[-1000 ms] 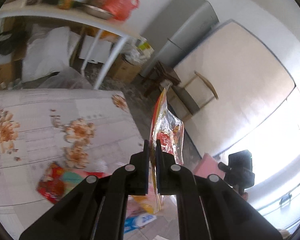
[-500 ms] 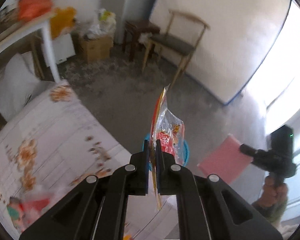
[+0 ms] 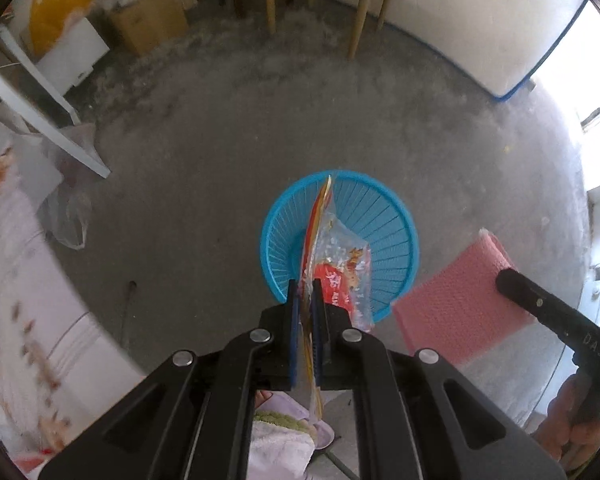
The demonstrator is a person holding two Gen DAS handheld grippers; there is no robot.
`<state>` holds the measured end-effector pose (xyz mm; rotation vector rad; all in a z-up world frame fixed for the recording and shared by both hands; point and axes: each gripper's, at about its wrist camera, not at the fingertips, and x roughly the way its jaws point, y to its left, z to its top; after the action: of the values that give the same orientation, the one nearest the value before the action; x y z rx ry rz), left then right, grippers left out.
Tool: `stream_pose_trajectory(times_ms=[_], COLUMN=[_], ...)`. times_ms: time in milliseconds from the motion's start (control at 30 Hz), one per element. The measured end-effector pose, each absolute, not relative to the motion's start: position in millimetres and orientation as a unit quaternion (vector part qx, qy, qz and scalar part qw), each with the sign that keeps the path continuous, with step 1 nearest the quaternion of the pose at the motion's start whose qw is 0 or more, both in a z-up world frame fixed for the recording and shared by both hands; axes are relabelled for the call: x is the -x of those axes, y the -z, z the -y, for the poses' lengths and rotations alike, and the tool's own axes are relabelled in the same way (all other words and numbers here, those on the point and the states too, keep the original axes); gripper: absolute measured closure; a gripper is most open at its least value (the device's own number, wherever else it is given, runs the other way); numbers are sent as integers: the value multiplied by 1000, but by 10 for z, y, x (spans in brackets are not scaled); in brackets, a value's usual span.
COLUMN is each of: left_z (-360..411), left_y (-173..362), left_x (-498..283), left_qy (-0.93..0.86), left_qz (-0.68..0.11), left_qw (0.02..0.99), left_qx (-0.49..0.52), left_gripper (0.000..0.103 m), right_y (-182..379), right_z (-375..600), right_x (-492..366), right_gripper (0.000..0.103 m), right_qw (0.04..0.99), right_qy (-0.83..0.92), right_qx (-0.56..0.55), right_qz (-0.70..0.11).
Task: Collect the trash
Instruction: 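Carry both bags over the blue wastebasket and open both tools, then move both open tools back toward the table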
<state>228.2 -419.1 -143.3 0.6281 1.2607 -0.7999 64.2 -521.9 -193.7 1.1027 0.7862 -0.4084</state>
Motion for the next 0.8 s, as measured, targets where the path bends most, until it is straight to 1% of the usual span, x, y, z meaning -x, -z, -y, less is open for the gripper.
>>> stream_pose_trajectory(times_ms=[67, 133, 167, 200, 233, 267, 300, 433, 600, 733, 800], left_z=[4318, 4431, 4476, 4512, 4535, 4543, 4536, 4475, 4354, 4234, 4122], left_y=[1560, 1645, 1678, 1706, 1734, 1760, 1760, 1713, 1560, 1285, 1052], left_x=[-2312, -2348, -2387, -2432, -2475, -2478, -2491, -2563, -2590, -2556, -2515], left_qy=[352, 344, 342, 340, 334, 325, 318, 320, 318, 336, 352], left_qz=[-562, -557, -555, -553, -550, -546, -543, -542, -536, -532, -526], left_qw=[688, 691, 694, 697, 702, 707, 711, 716, 725, 729, 734], left_qx=[-295, -306, -305, -303, -305, -311, -313, -302, -294, -269, -246], left_gripper=[97, 94, 94, 87, 73, 64, 57, 56, 56, 56, 56], right_y=[2041, 2097, 2144, 2222, 2270, 2330, 2413, 2544, 2457, 2299, 2226], right_z=[5288, 5330, 5355, 5391, 5391, 5410, 5426, 5422, 5378, 5269, 5219], right_x=[-700, -742, -787, -844, -893, -916, -939, -895, -688, -565, -494], right_gripper=[80, 79, 76, 72, 67, 50, 45, 45, 45, 45, 45], right_qw=[758, 757, 757, 758, 758, 757, 753, 746, 747, 757, 763], right_qy=[199, 202, 202, 203, 207, 211, 217, 227, 229, 232, 228], right_qx=[-505, -506, -506, -503, -497, -492, -487, -476, -481, -471, -468], right_qz=[-362, -360, -360, -363, -368, -375, -385, -406, -398, -389, -384])
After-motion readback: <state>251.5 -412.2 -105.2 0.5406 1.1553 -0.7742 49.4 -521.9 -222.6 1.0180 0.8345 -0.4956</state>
